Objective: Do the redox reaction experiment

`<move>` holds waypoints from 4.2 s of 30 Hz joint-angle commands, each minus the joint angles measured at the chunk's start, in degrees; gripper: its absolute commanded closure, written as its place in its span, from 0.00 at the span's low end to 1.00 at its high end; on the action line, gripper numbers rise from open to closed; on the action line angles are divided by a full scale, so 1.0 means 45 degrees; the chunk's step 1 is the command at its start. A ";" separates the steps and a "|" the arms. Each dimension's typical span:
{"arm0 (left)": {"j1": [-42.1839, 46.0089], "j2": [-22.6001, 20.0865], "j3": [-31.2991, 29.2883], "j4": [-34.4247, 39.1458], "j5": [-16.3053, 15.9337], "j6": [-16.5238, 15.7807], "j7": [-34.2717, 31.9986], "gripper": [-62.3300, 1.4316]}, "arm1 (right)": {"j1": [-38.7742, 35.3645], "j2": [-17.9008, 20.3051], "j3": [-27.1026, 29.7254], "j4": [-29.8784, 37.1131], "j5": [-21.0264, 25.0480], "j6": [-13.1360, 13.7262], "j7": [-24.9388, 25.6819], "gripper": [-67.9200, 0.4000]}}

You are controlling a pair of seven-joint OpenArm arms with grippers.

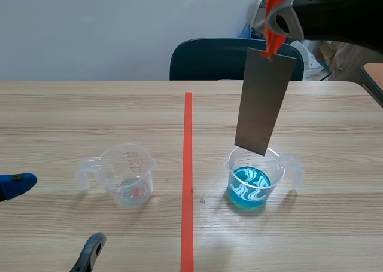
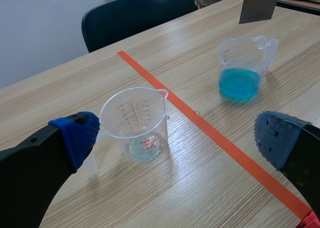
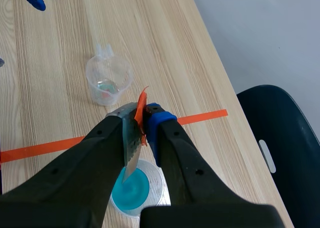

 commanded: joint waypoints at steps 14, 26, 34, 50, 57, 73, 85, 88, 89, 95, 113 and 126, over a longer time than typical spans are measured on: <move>0.0097 0.0063 0.0010 0.0121 -0.0083 -0.0015 -0.0170 0.00 | 0.0083 -0.0005 0.0155 0.0049 0.0102 0.0088 0.0194 0.99; 0.0097 0.0063 0.0010 0.0121 -0.0083 -0.0015 -0.0170 0.00 | 0.0083 -0.0005 0.0155 0.0049 0.0102 0.0088 0.0194 0.99; 0.0097 0.0063 0.0010 0.0121 -0.0083 -0.0015 -0.0170 0.00 | 0.0083 -0.0005 0.0155 0.0049 0.0102 0.0088 0.0194 0.99; 0.0097 0.0063 0.0010 0.0121 -0.0083 -0.0015 -0.0170 0.00 | 0.0083 -0.0005 0.0155 0.0049 0.0102 0.0088 0.0199 0.99; 0.0097 0.0063 0.0010 0.0121 -0.0083 -0.0015 -0.0170 0.00 | 0.0083 -0.0005 0.0155 0.0049 0.0102 0.0088 0.0199 0.99; 0.0364 0.0058 -0.0126 0.0121 0.0452 -0.0019 -0.0923 0.00 | 0.0087 -0.0010 0.0151 0.0049 0.0233 0.0088 0.0194 0.99; 0.1875 0.0058 -0.1525 0.0107 0.0495 -0.0078 -0.2244 0.00 | 0.0194 -0.0010 0.0083 0.0044 0.0243 0.0088 0.0316 0.99; 0.2210 0.0058 -0.1715 0.0107 0.0860 -0.0160 -0.2244 0.00 | 0.0272 -0.0136 0.0049 0.0044 0.0238 0.0088 0.0330 0.99; 0.2331 0.0058 -0.1753 0.0107 0.0947 -0.0165 -0.2249 0.00 | 0.0408 -0.0238 -0.0049 0.0034 0.0228 0.0088 0.0291 0.99; 0.3254 0.0058 -0.1977 0.0107 0.1035 -0.0175 -0.2798 0.00 | 0.1438 -0.0539 -0.1234 0.0034 0.0228 0.0088 -0.0053 0.99; 0.3871 0.0063 -0.1987 0.0107 0.1112 -0.0155 -0.2793 0.00 | 0.2108 -0.1035 -0.2074 0.0034 0.0189 0.0088 -0.0423 0.99; 0.3842 0.0063 -0.1987 0.0107 0.0199 -0.0155 -0.2429 0.00 | 0.4435 -0.2351 -0.3934 -0.0432 0.0189 0.0088 -0.1642 0.99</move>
